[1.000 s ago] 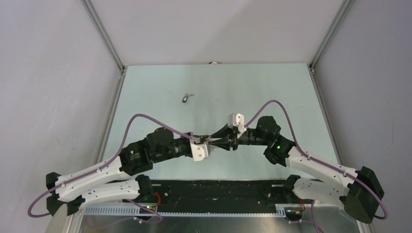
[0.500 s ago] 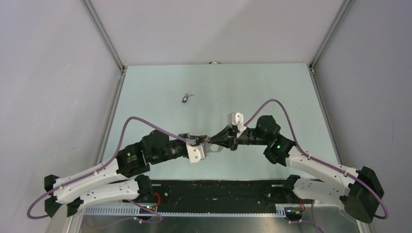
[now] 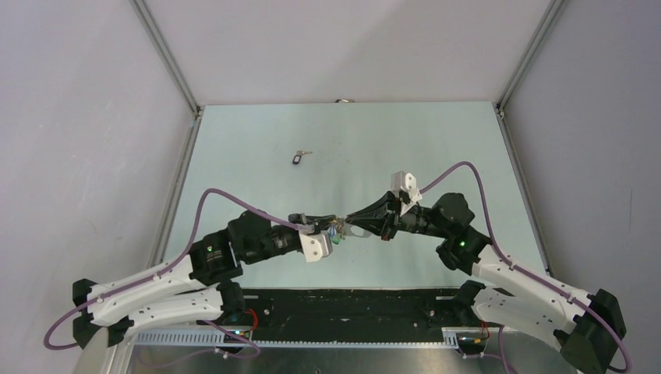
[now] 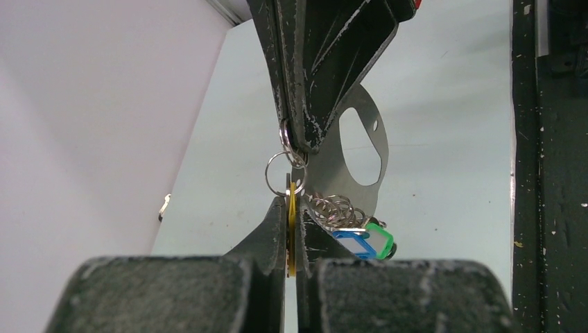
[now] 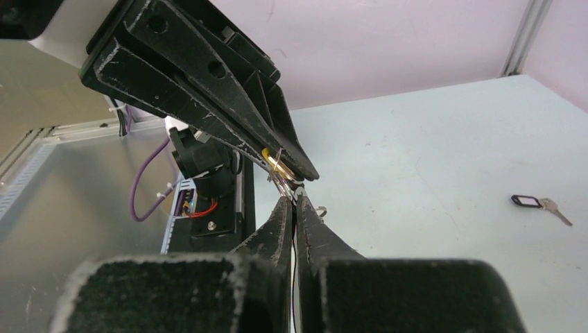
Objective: Remove the keys from the keyring
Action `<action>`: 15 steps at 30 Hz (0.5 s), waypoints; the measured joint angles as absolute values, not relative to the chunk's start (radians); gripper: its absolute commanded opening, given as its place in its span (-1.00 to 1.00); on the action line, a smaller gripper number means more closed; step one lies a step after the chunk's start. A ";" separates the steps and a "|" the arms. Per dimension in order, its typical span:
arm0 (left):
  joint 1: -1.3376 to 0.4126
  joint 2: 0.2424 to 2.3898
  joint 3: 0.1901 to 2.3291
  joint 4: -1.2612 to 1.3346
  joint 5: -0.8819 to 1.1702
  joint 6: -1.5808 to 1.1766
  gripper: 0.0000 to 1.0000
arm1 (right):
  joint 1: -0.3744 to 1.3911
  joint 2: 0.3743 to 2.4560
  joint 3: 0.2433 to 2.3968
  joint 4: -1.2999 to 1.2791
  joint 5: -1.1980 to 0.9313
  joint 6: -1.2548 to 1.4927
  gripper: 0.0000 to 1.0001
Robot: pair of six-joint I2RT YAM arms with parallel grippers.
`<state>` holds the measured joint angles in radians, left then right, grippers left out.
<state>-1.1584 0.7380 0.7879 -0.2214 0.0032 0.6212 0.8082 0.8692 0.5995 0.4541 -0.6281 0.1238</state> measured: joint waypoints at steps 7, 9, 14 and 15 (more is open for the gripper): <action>-1.158 0.743 0.784 -0.219 0.003 0.621 -1.00 | 0.786 0.846 0.508 0.580 -0.574 0.263 -1.00; -1.158 0.749 0.780 -0.220 0.003 0.621 -1.00 | 0.782 0.841 0.482 0.625 -0.554 0.307 -1.00; -1.158 0.761 0.779 -0.219 0.003 0.621 -0.99 | 0.780 0.821 0.394 0.760 -0.492 0.428 -1.00; -1.158 0.763 0.779 -0.218 0.003 0.621 -0.99 | 0.780 0.819 0.385 0.779 -0.486 0.444 -0.85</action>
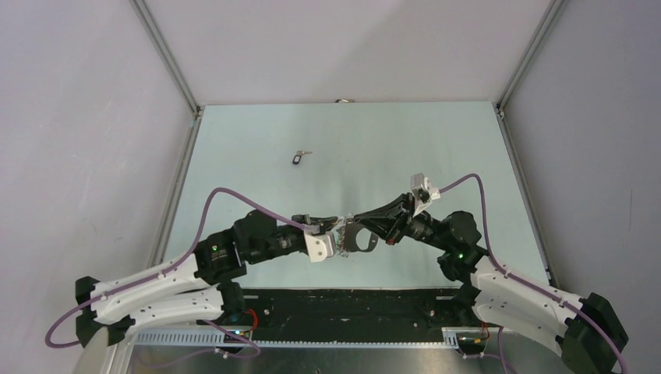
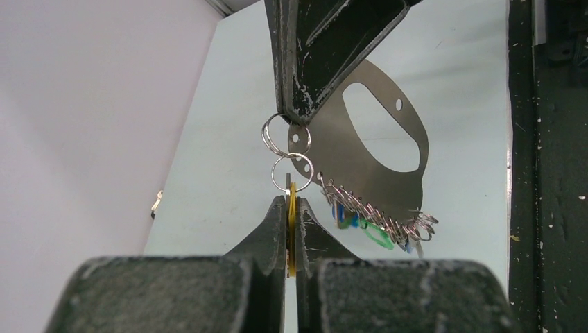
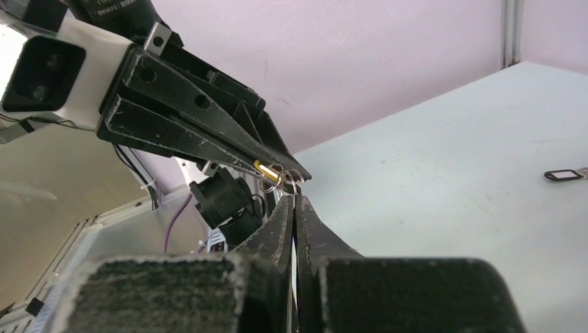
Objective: Remove the keys from the keyring
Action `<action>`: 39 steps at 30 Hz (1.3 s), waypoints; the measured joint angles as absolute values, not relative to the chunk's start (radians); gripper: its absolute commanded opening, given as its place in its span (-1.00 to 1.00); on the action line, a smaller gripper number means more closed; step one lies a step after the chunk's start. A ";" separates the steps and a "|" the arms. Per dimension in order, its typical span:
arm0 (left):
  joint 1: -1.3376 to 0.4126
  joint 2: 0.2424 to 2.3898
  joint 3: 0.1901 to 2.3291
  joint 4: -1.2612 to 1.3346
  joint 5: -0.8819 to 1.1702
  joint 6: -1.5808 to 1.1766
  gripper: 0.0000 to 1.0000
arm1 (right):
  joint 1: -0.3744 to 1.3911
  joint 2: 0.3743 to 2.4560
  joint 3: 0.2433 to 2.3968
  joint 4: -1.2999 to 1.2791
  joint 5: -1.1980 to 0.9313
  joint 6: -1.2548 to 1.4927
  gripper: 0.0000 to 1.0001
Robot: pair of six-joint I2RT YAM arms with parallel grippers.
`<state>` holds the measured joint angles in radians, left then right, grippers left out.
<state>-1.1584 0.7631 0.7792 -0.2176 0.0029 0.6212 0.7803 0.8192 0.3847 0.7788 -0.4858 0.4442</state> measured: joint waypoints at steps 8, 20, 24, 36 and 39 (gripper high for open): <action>-1.158 0.761 0.778 -0.252 -0.015 0.621 -1.00 | 0.757 0.811 0.376 0.782 -0.506 0.406 -0.01; -1.158 0.744 0.778 -0.257 0.009 0.621 -1.00 | 0.783 0.784 0.444 0.537 -0.585 0.105 -0.08; -1.158 0.744 0.778 -0.257 0.023 0.622 -1.00 | 0.822 0.834 0.536 0.458 -0.603 -0.009 -0.12; -1.158 0.738 0.778 -0.257 0.047 0.629 -1.00 | 0.879 0.958 0.646 0.344 -0.639 -0.134 -0.25; -1.158 0.734 0.778 -0.257 0.050 0.629 -1.00 | 0.885 0.972 0.646 0.338 -0.648 -0.137 -0.42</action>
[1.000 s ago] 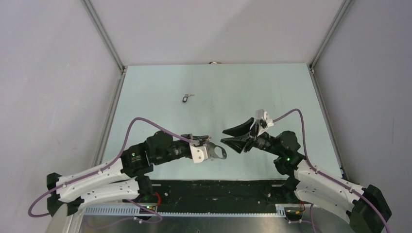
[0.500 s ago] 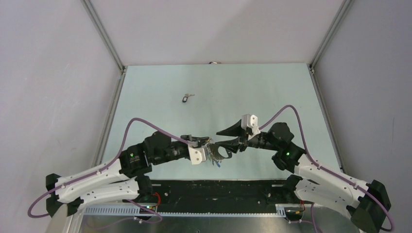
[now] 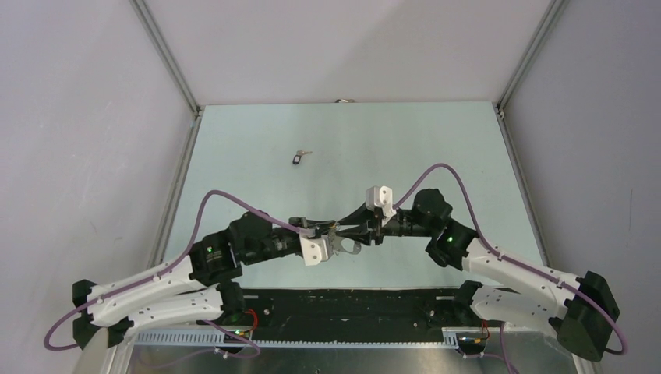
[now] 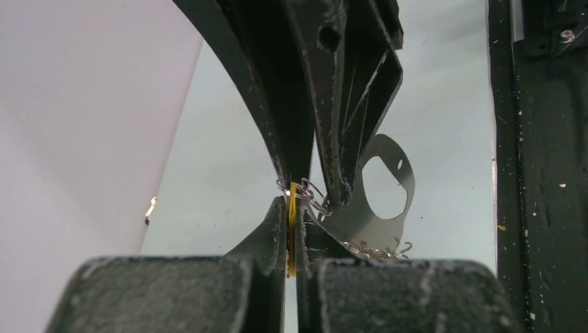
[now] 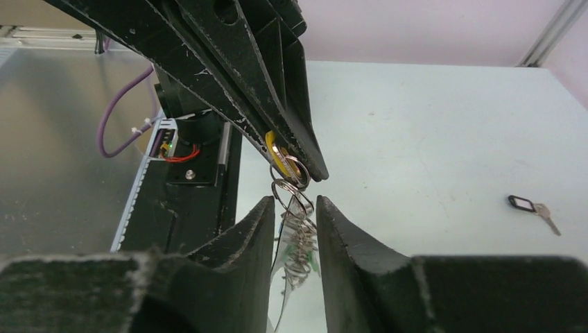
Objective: Remove the keys from the keyring
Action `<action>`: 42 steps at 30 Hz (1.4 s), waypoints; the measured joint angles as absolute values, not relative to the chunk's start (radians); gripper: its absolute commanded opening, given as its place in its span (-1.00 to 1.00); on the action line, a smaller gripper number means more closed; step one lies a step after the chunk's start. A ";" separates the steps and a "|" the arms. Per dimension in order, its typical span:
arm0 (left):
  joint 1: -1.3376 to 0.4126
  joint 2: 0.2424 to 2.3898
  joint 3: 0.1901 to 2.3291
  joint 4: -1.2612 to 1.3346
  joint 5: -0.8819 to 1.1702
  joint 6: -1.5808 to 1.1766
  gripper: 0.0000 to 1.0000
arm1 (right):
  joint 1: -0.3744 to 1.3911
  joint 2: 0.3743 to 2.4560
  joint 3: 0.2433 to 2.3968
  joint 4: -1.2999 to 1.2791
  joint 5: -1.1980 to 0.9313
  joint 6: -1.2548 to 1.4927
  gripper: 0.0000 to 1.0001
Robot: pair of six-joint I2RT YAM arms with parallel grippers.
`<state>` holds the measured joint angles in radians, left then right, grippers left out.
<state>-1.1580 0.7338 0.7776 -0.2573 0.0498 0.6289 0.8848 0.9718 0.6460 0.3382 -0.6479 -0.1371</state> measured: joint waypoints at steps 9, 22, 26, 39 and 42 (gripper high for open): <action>-1.158 0.723 0.778 -0.268 0.057 0.630 -1.00 | 0.894 0.997 0.667 0.312 -0.656 -0.130 -1.00; -1.159 0.714 0.778 -0.225 0.049 0.630 -1.00 | 0.822 0.865 0.583 0.471 -0.658 0.132 -1.00; -1.159 0.720 0.778 -0.223 0.048 0.630 -1.00 | 0.809 0.851 0.520 0.607 -0.625 0.270 -1.00; -1.158 0.725 0.773 -0.256 0.037 0.630 -1.00 | 0.830 0.789 0.469 0.621 -0.577 0.287 -0.14; -1.158 0.723 0.773 -0.257 0.038 0.630 -1.00 | 0.830 0.744 0.469 0.560 -0.576 0.204 -0.14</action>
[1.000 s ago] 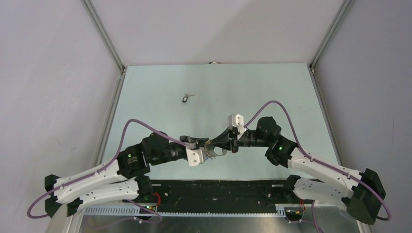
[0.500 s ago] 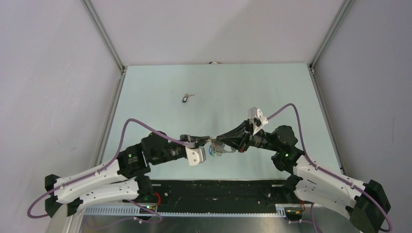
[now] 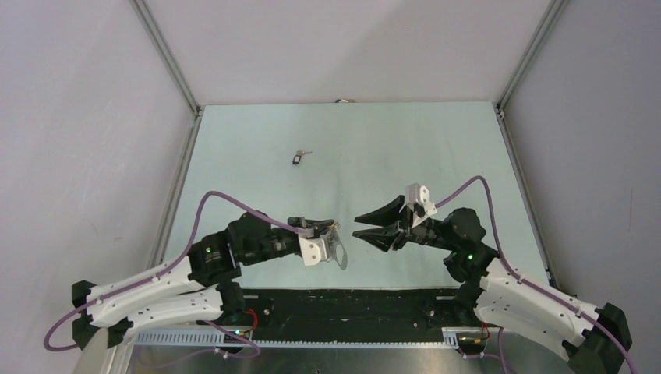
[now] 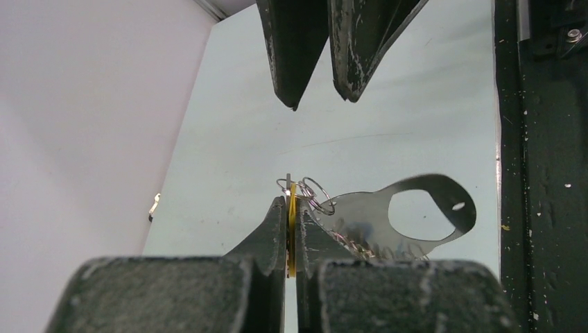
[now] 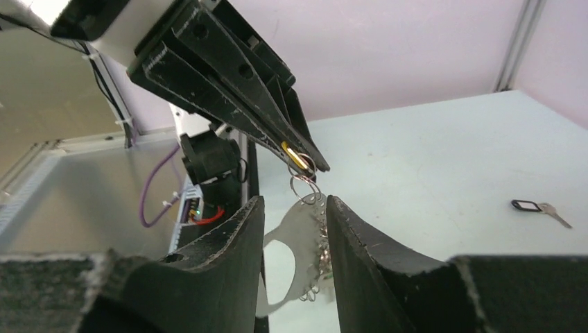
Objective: Remove the keys from the keyring
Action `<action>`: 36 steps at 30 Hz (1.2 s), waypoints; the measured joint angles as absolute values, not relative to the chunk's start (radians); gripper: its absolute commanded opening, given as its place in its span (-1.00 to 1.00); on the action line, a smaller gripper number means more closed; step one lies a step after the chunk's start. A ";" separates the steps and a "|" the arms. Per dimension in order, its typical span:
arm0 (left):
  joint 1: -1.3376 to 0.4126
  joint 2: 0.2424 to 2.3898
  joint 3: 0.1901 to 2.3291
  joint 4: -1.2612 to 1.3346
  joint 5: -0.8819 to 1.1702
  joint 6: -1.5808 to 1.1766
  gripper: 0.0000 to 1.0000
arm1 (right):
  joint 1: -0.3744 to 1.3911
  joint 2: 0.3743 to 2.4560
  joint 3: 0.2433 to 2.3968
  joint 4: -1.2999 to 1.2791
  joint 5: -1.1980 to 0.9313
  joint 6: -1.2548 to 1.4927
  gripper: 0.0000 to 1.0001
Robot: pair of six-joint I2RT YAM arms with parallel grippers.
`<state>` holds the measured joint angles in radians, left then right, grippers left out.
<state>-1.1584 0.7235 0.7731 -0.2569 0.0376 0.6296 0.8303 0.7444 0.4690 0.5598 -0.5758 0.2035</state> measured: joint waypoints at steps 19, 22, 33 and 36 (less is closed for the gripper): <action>-1.158 0.717 0.772 -0.257 0.046 0.630 -1.00 | 0.950 0.925 0.698 0.231 -0.500 -0.185 -0.33; -1.158 0.717 0.772 -0.258 0.048 0.630 -1.00 | 1.002 0.948 0.716 0.199 -0.439 -0.235 -0.42; -1.155 0.708 0.767 -0.300 0.030 0.637 -1.00 | 1.061 0.967 0.720 0.154 -0.324 -0.309 -1.00; -1.155 0.705 0.767 -0.302 0.025 0.637 -1.00 | 1.065 0.966 0.720 0.153 -0.321 -0.307 -1.00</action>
<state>-1.1553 0.7052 0.7666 -0.3023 0.0250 0.6373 1.0653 0.9661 0.7204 0.1528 -0.3206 -0.3069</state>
